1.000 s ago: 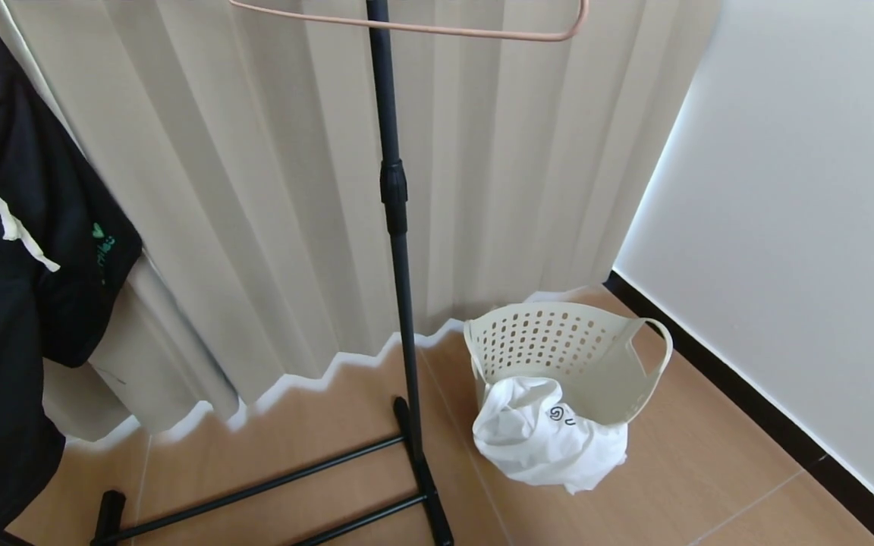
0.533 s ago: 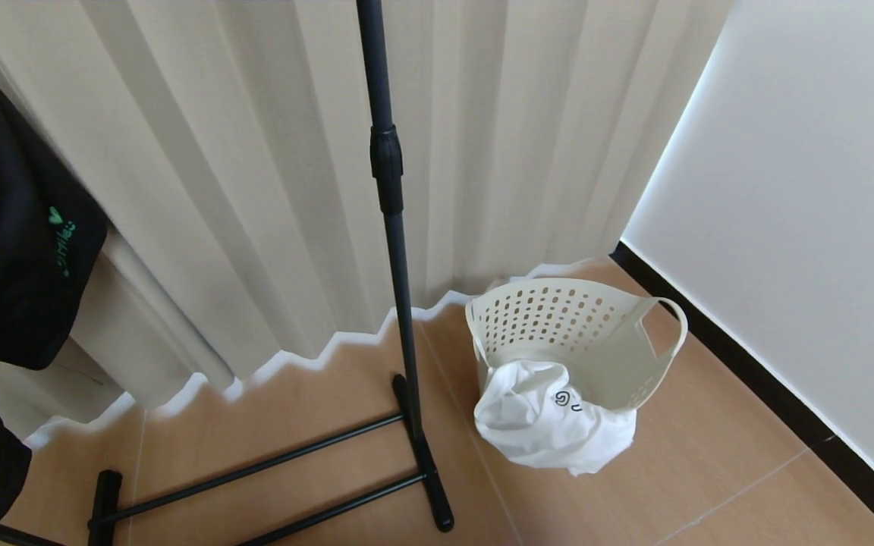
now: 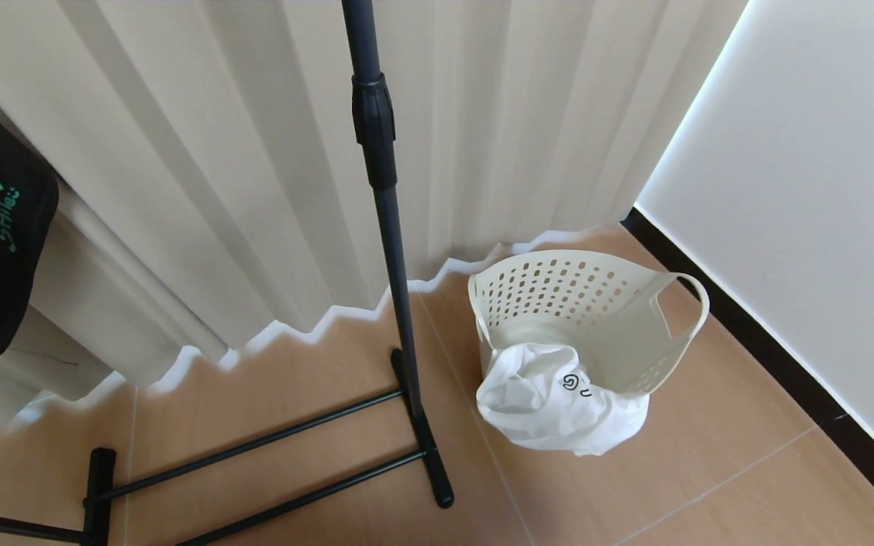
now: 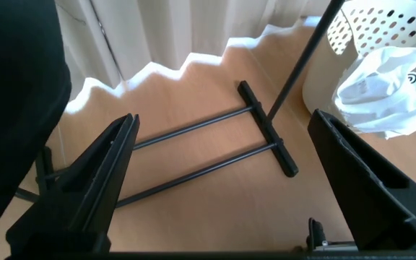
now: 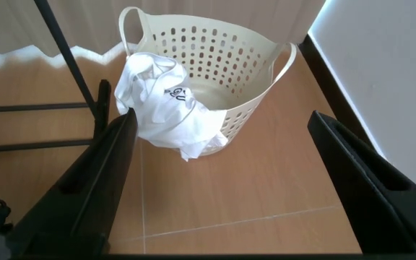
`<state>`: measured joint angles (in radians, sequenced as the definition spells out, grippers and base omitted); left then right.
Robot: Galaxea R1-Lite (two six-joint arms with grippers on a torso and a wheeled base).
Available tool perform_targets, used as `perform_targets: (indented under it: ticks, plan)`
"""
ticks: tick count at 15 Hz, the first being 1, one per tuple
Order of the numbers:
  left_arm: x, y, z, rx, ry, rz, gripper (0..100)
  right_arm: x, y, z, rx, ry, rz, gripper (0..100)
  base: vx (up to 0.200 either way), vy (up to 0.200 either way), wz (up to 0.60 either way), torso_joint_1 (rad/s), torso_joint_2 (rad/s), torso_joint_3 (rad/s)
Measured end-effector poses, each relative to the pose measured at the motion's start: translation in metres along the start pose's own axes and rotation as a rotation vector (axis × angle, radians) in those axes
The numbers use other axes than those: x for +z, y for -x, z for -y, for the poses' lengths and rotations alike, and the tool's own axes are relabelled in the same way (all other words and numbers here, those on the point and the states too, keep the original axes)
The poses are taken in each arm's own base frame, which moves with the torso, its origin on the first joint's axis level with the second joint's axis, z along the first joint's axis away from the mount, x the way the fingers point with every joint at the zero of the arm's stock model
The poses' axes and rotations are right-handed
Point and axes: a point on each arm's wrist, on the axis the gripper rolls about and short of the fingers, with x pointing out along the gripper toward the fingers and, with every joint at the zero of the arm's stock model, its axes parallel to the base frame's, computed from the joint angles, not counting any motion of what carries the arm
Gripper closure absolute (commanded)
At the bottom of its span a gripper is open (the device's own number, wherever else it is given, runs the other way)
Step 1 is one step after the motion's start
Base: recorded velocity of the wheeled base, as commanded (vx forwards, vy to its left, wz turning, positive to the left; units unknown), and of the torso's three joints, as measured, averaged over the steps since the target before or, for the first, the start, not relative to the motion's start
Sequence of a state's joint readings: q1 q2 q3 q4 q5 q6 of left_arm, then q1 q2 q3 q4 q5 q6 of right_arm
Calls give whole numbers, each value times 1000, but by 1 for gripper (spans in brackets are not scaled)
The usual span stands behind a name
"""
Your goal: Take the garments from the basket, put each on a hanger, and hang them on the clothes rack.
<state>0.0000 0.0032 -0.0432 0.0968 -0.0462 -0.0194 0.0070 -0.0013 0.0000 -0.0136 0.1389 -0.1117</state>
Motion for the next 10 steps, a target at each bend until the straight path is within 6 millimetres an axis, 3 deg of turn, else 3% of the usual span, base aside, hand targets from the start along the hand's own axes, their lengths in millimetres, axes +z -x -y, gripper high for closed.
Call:
perform_targets:
  ticks: [10]
  plan:
    - [0,0,0,0,0,0,0,0,0,0,1,0,0,0,0,0,0,0,1,-198]
